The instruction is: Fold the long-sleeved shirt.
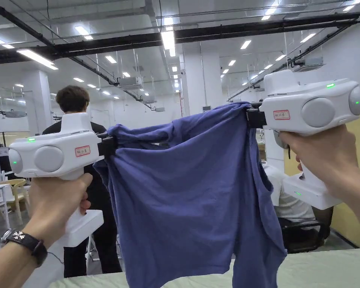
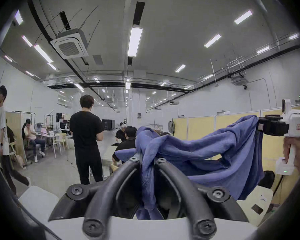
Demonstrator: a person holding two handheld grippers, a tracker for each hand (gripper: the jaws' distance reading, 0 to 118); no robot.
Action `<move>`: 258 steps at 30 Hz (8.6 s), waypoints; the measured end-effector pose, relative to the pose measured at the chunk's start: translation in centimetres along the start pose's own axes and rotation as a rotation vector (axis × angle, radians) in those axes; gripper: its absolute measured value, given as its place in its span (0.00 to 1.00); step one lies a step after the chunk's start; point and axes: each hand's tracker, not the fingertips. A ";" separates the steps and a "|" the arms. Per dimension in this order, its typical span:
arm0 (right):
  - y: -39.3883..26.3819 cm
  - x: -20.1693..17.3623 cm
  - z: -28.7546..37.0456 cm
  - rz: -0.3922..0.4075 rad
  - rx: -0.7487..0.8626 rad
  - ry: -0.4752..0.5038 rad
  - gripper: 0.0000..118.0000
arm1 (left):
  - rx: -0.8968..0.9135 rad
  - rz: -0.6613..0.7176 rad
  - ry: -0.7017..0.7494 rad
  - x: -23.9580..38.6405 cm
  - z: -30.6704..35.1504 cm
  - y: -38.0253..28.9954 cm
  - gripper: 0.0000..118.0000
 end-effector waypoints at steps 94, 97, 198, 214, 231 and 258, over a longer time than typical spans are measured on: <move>-55.2 -10.6 12.8 -0.114 -1.018 0.217 0.40 | -1.121 0.188 -0.044 7.5 15.3 -56.0 0.41; -54.3 -10.3 13.4 -0.096 -0.993 0.235 0.50 | -1.082 0.214 -0.068 7.5 16.4 -54.5 0.40; -44.3 -5.1 -4.7 -0.123 -0.688 0.117 0.04 | -0.594 0.114 0.053 -2.0 -3.3 -42.1 0.01; -18.9 -0.6 -1.8 -0.061 -0.331 0.026 0.05 | -0.229 0.031 0.133 -6.2 0.4 -14.9 0.01; 5.1 4.1 -1.3 -0.068 -0.078 -0.031 0.05 | 0.019 0.083 0.165 -7.7 1.5 1.8 0.01; 7.0 6.2 -7.8 0.005 -0.067 -0.107 0.05 | 0.028 0.018 0.191 -8.0 -4.4 6.4 0.01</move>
